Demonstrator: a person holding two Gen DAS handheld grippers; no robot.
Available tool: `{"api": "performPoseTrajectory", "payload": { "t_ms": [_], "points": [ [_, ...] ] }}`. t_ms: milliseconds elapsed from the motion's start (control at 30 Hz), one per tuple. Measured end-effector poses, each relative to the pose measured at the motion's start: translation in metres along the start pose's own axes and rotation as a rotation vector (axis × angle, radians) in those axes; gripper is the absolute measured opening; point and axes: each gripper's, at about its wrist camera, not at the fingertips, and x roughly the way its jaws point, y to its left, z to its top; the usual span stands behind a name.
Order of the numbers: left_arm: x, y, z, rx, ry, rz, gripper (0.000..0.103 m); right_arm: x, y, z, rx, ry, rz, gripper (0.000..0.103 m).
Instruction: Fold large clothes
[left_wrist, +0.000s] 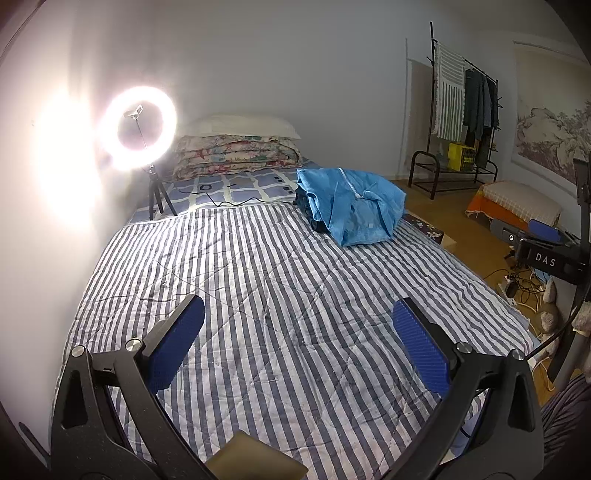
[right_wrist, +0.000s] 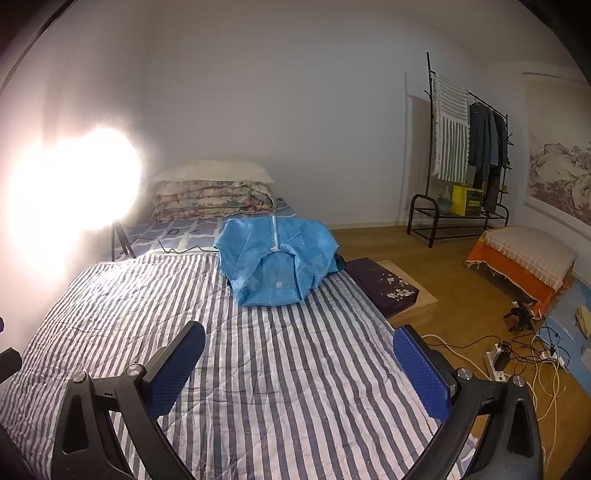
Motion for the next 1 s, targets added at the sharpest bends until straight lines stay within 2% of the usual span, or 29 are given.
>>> {"api": "performPoseTrajectory", "payload": {
  "t_ms": [1000],
  "points": [
    [-0.0012, 0.0014, 0.0028, -0.003, -0.004, 0.008, 0.103, -0.0004, 0.0053, -0.0035, -0.003, 0.003, 0.006, 0.103]
  ]
}}
